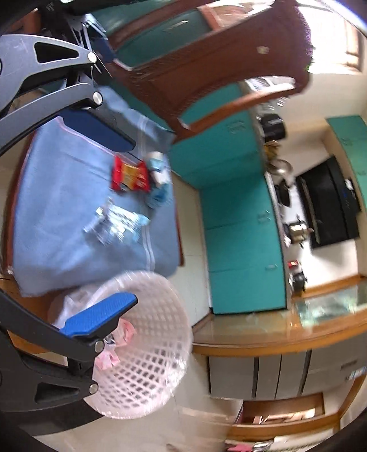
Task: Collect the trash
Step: 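Grasp the clear snack packet with the right tool while the left tool grasps the red snack packet, then carry the clear packet over the wastebasket with the right tool while the left tool holds the red packet, then carry the red packet into the wastebasket and open the left tool, then grasp the white-and-blue paper cup on the cloth with the left tool, then grasp the light blue cloth with the right tool while the left tool holds the cup, then carry the light blue cloth into the wastebasket and open the right tool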
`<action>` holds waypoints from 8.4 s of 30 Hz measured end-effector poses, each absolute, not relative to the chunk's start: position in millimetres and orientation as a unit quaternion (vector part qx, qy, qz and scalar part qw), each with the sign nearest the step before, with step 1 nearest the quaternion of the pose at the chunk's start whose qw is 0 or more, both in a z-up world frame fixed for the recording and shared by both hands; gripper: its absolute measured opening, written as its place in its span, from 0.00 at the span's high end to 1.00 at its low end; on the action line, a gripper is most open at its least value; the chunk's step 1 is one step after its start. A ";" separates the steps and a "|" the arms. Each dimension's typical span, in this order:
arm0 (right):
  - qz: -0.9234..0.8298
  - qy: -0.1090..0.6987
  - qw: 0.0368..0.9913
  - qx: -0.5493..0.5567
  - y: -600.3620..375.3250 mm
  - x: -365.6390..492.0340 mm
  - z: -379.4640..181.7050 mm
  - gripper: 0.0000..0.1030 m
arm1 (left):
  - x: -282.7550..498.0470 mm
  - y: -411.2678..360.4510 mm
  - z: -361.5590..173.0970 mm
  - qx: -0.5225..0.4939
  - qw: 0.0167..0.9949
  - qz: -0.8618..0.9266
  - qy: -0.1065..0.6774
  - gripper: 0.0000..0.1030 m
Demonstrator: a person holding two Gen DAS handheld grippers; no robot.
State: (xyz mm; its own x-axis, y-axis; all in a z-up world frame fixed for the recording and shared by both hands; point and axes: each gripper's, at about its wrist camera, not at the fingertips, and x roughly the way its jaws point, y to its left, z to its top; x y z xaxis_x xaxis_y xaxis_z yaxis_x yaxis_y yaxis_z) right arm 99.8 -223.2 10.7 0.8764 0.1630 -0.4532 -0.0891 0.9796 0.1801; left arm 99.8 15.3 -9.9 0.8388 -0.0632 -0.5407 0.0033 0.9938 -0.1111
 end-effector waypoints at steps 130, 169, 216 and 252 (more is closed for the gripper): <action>-0.061 0.170 0.965 0.188 -392.7 138.1 40.3 0.17 | 162.5 -174.7 5.9 0.063 0.943 -0.130 0.301 0.03; 0.091 0.253 0.963 0.031 -203.7 144.8 5.9 0.16 | 143.3 3.9 -16.0 -0.057 0.944 -0.013 0.324 0.03; 0.082 0.382 0.920 0.030 -137.9 326.3 -54.4 0.44 | 100.5 24.3 32.7 -0.072 0.978 0.007 0.195 0.17; 0.147 0.300 0.942 0.031 -191.8 110.6 -0.4 0.91 | 105.5 -6.6 7.2 -0.035 0.967 -0.026 0.250 0.17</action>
State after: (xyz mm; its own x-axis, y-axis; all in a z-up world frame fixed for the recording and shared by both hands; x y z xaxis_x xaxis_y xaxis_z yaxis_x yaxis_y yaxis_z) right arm 110.6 -191.8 -0.4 0.7773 0.2948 -0.5558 -0.2581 0.9551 0.1457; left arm 105.5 -6.6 7.2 0.8736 -0.0683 -0.4818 0.0329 0.9961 -0.0814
